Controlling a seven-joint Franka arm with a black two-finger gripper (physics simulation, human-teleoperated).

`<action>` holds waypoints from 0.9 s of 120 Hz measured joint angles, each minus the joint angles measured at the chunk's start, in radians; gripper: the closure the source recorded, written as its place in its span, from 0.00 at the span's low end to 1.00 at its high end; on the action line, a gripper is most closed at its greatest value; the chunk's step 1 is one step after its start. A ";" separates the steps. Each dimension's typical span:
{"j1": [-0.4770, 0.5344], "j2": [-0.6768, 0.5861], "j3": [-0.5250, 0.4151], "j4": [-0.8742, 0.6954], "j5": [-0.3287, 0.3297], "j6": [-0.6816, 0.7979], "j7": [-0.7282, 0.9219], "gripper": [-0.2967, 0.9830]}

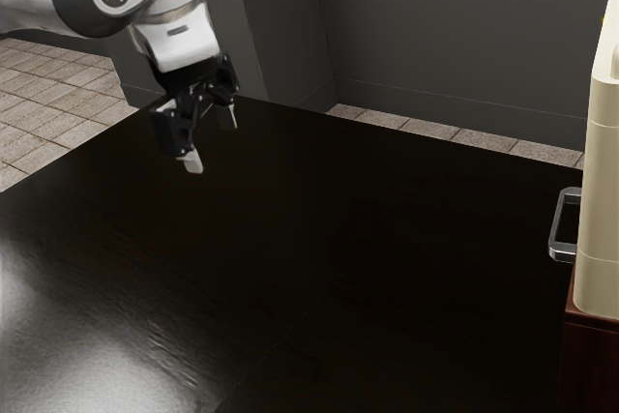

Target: Pull the drawer handle with one arm to open the drawer

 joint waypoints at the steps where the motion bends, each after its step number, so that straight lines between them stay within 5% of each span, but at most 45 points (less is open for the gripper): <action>1: 0.000 0.000 -0.004 -0.001 0.003 0.002 0.014 0.23; 12: -0.022 0.006 -0.031 -0.006 -0.005 0.023 0.171 0.23; 50: -0.023 0.090 -0.040 0.003 -0.230 0.170 0.758 0.27; 108: -0.027 0.380 -0.242 0.227 -0.350 0.314 1.285 0.47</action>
